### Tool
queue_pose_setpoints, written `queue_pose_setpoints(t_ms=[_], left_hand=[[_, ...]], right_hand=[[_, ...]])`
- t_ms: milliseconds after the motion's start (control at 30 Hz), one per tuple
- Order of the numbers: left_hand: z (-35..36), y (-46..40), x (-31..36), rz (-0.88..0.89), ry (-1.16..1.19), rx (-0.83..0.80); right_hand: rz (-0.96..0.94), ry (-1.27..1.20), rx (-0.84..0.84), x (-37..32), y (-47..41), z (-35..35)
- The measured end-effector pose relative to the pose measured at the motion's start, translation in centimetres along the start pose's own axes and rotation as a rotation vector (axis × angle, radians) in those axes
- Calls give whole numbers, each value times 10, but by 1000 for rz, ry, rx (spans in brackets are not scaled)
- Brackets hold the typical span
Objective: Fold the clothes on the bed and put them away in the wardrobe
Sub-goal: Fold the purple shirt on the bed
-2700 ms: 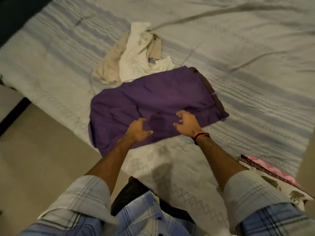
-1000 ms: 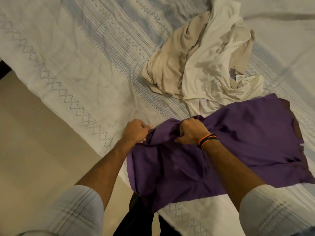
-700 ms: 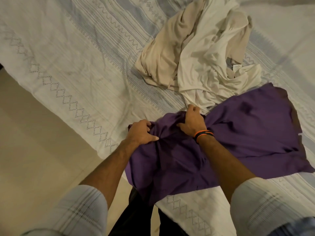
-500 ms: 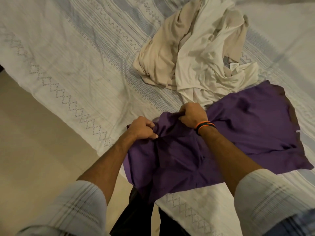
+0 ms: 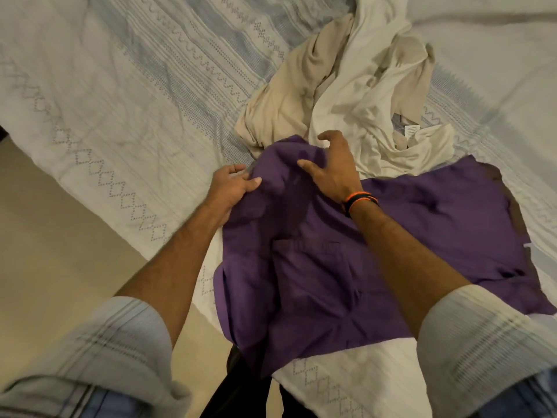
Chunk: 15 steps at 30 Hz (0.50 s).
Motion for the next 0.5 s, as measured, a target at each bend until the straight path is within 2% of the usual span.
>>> queue_pose_setpoints(t_ms=[67, 133, 267, 367, 433, 500], left_hand=[[0, -6, -2, -10, -62, 24], [1, -17, -5, -51, -125, -3], [7, -36, 3, -163, -146, 14], [14, -39, 16, -213, -4, -106], [15, -43, 20, -189, 97, -256], [10, -48, 23, -135, 195, -288]], right_hand=[[115, 151, -116, 8, -3, 5], [213, 182, -177, 13, -7, 11], [353, 49, -117, 20, -17, 19], [431, -283, -102, 21, -30, 18], [358, -584, -32, 26, -37, 14], [289, -735, 13, 25, -40, 7]])
Point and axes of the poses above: each hand's wrist, its own y-axis away from the middle knuckle, its own z-axis out of the palm, x = y × z, the point moved 1 cm from there along -y, towards the middle knuckle, and after that the axes turned 7 degrees about y, right-handed, at the moved point
